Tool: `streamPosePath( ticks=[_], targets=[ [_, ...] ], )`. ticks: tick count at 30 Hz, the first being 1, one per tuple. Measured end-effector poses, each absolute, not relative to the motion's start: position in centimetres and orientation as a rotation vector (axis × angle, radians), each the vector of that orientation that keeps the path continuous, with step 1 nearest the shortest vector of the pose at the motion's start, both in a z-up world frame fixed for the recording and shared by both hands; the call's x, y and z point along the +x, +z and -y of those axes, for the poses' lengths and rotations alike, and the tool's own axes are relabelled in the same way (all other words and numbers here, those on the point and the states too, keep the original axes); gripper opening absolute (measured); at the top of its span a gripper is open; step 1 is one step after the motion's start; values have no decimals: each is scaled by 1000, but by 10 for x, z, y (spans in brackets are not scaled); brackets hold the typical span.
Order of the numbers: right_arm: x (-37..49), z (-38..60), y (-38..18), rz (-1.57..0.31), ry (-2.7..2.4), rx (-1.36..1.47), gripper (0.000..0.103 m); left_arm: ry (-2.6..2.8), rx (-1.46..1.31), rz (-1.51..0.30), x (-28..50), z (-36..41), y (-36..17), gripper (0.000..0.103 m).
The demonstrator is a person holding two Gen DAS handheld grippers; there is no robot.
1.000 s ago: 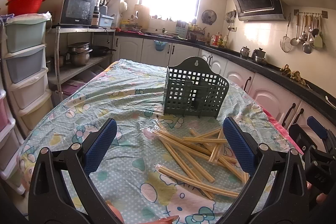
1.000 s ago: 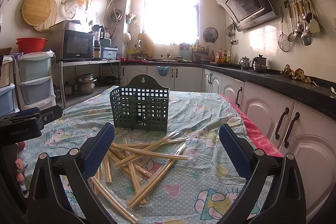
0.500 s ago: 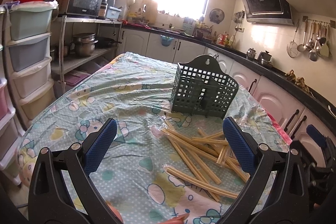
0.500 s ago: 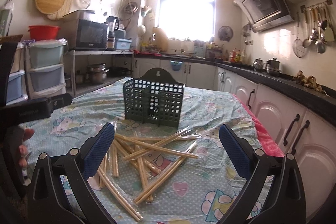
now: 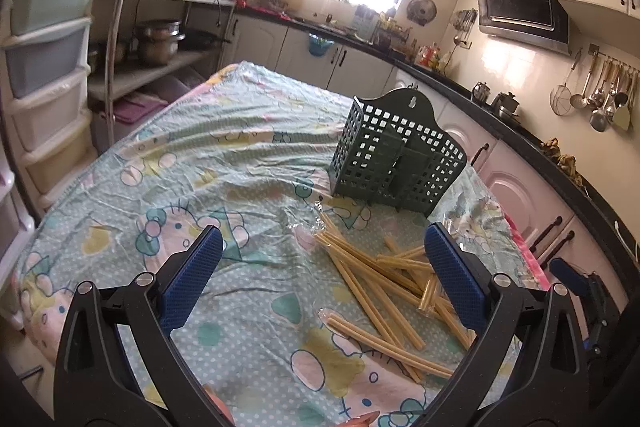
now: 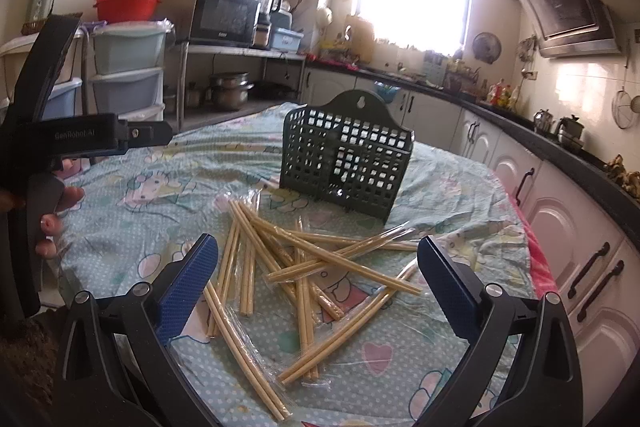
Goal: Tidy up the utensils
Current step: 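Lower the left tool onto a wooden chopstick and close while the right tool grasps another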
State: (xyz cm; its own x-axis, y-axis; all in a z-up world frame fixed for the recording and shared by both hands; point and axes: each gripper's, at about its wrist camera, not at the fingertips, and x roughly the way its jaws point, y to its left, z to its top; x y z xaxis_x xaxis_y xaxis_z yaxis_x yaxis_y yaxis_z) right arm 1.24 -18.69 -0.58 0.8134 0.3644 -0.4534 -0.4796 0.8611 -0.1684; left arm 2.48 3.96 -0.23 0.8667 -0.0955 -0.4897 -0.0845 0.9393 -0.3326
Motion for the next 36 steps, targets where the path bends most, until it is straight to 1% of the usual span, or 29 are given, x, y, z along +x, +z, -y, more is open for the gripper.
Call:
streamPosePath(
  ticks=[13, 18, 20, 23, 26, 27, 29, 31, 34, 36],
  targets=[
    [51, 163, -13, -479, 533, -426, 96, -60, -422, -707, 65, -55, -22, 93],
    [66, 152, -22, -526, 578, -475, 95, -92, -410, -752, 79, -55, -24, 91],
    [71, 147, -26, -543, 590, -499, 86, -107, -414, -779, 86, -54, -26, 84],
    [82, 137, -37, -590, 615, -546, 78, -121, -440, -845, 98, -55, -36, 75],
    [89, 131, -44, -612, 631, -584, 71, -145, -485, -897, 108, -56, -46, 71],
    [92, 128, -47, -618, 637, -605, 70, -156, -491, -911, 111, -56, -49, 69],
    [97, 125, -51, -625, 643, -645, 62, -162, -497, -931, 115, -55, -55, 64],
    [102, 121, -53, -630, 642, -663, 58, -180, -526, -951, 119, -56, -60, 61],
    [109, 117, -57, -640, 643, -680, 54, -197, -552, -956, 124, -58, -64, 59],
    [113, 115, -59, -645, 648, -694, 51, -210, -565, -952, 128, -59, -64, 55]
  ],
)
